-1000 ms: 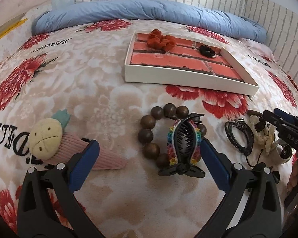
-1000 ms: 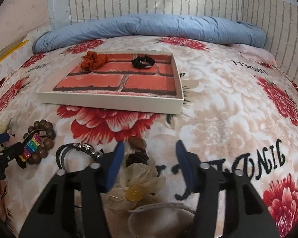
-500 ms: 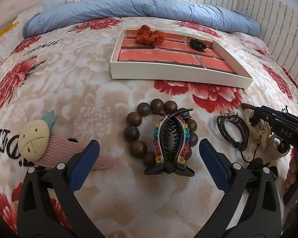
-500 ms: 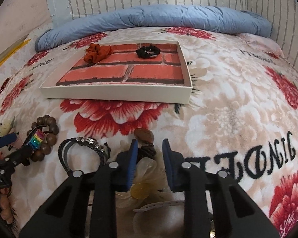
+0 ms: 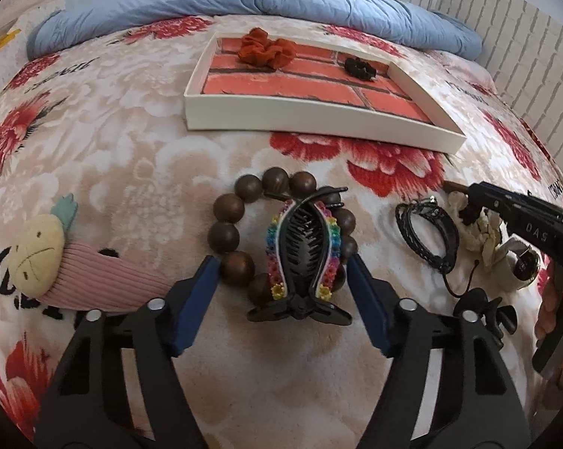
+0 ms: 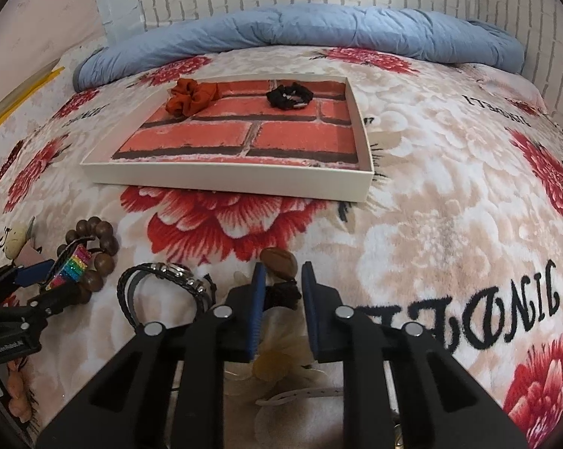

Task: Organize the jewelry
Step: 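Grasp the rainbow claw clip with the left tool while the right tool grasps a brown bead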

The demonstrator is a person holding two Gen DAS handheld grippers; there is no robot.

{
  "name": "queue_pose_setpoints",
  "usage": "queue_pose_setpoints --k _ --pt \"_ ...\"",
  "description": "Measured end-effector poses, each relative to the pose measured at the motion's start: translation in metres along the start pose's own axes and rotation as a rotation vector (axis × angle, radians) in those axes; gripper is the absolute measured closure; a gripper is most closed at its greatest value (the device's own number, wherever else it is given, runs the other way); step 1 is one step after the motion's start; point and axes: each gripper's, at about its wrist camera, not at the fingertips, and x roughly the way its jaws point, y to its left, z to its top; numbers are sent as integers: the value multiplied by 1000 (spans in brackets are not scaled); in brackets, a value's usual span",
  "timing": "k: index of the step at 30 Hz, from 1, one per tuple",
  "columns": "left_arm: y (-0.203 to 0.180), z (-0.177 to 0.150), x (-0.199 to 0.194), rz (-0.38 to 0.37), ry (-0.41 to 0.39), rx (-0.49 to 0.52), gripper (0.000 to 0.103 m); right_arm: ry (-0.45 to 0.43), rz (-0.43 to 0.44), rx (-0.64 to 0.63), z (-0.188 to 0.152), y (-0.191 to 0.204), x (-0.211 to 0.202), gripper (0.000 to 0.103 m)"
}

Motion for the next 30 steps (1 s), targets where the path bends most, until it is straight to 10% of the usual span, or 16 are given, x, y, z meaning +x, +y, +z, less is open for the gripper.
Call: queue_pose_setpoints --k 11,30 --pt "-3 6 -3 24 -10 26 54 33 4 -11 6 0 5 93" --pt "2 3 -5 75 8 -6 46 28 39 61 1 -11 -1 90"
